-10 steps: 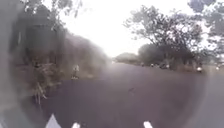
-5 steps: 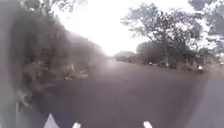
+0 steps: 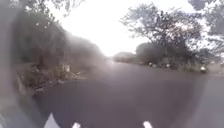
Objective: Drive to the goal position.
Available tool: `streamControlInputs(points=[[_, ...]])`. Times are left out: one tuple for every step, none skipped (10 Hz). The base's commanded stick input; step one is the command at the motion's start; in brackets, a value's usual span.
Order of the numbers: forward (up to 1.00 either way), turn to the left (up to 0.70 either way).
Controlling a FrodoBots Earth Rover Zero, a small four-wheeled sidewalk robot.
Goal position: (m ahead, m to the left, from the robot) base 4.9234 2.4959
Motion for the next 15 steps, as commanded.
streamControlInputs(points=[[0.70, 0.00], [0.70, 0.00], [0.70, 0.00], [0.70, 0.00], [0.70, 0.00], [0.70, 0.00], [0.70, 0.00], [0.70, 0.00], [0.70, 0.00], [0.70, 0.00], [0.70, 0.00], [0.70, 0.00], [0.70, 0.00], [0.70, 0.00], [0.70, 0.00]])
